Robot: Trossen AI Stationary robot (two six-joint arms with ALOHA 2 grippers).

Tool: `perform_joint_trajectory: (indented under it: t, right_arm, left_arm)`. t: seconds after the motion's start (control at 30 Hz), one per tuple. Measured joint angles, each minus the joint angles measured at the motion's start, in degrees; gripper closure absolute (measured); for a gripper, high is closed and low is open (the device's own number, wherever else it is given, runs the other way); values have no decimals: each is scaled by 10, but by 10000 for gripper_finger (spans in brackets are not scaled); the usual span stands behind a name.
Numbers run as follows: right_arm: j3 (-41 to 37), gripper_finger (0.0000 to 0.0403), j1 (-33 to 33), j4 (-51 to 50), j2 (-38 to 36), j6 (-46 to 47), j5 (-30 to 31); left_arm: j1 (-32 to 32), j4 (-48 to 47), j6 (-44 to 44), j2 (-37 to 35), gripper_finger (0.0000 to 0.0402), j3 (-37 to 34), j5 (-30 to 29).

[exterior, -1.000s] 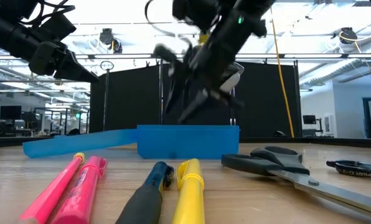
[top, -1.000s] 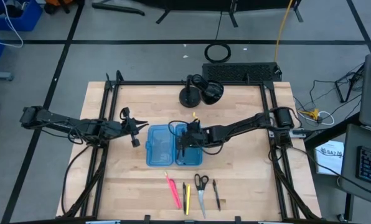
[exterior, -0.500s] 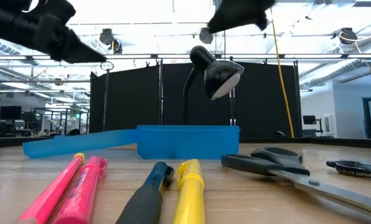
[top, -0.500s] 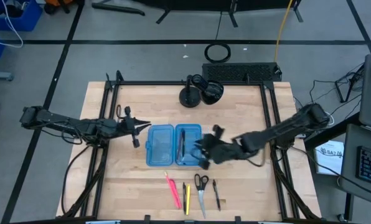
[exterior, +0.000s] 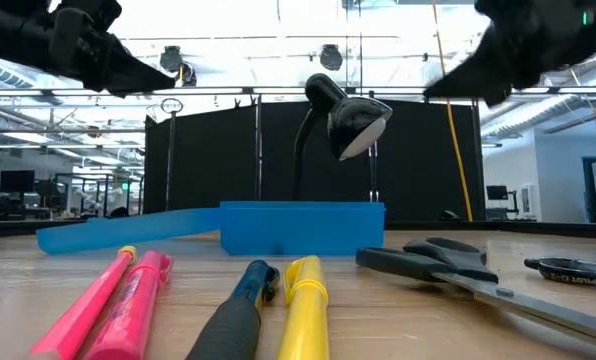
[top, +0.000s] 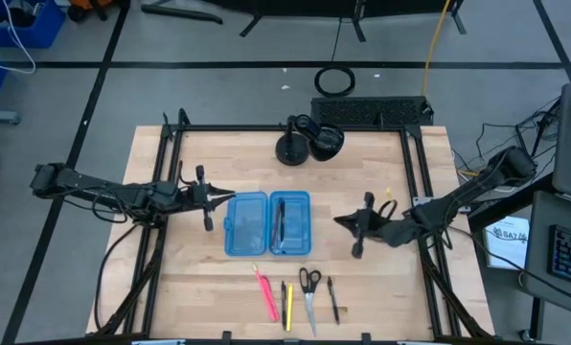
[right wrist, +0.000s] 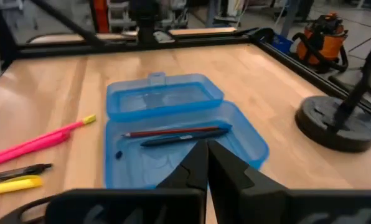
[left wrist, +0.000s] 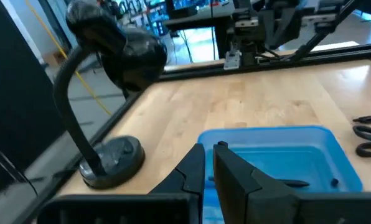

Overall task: Pick & place school supplies into a supply box
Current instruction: Put the pink pencil into the blue supply box

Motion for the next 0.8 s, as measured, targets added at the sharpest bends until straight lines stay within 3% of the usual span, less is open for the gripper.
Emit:
perform_joint_trajectory:
  t: [0.27, 0.5, 0.67, 0.8]
  right_arm:
    - [-143, 402, -44, 151, -29, -29, -9]
    - [-176, 403, -117, 204, -62, -134, -132]
    - [-176, 403, -209, 198, -141, -159, -277]
    - [-176, 403, -222, 159, -228, -179, -280]
  left_arm:
    - [0, -4, -58, 1, 364, 0, 0]
    - [0, -1, 9, 0, 364, 0, 5]
    - [3, 57, 39, 0, 364, 0, 8]
    - [-12, 77, 79, -29, 383, 0, 14]
